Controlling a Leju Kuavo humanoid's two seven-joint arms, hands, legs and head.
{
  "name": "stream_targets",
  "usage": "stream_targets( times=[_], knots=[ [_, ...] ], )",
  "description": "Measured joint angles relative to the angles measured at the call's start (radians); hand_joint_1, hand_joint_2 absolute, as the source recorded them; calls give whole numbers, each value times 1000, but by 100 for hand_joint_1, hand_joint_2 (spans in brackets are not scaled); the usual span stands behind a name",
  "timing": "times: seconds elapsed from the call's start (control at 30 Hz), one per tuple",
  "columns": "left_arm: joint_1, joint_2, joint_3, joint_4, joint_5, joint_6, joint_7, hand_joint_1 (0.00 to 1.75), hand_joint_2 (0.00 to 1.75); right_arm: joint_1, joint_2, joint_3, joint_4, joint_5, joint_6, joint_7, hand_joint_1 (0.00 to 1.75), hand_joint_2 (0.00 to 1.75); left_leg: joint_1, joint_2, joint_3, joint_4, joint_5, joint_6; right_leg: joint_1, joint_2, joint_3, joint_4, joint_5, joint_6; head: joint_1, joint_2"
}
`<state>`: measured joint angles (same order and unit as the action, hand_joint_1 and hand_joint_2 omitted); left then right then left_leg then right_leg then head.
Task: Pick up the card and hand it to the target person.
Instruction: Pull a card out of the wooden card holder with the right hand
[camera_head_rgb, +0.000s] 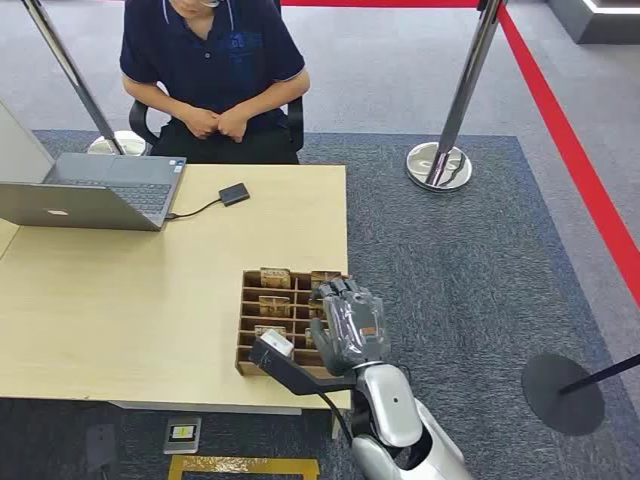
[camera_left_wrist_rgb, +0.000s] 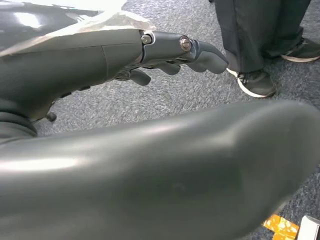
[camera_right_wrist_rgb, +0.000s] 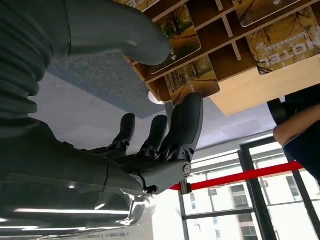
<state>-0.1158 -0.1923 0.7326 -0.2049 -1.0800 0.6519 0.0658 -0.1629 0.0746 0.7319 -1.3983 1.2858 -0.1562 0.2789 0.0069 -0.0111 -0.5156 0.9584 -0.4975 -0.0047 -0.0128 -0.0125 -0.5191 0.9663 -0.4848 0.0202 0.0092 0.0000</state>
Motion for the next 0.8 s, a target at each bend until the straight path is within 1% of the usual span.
stream_targets(
  times=[0.6, 0.8],
  knots=[
    [-5, 0, 0, 0, -5, -4, 2, 0, 0, 56, -14, -3, 8, 51, 21, 37, 77, 175, 0, 0, 0, 0, 0, 0, 0, 0, 0, 0, 0, 0, 0, 0],
    [-6, -2, 0, 0, 0, -4, -5, 0, 0, 63, -14, -4, 26, 64, 25, 36, 79, 175, 0, 0, 0, 0, 0, 0, 0, 0, 0, 0, 0, 0, 0, 0]
  ],
)
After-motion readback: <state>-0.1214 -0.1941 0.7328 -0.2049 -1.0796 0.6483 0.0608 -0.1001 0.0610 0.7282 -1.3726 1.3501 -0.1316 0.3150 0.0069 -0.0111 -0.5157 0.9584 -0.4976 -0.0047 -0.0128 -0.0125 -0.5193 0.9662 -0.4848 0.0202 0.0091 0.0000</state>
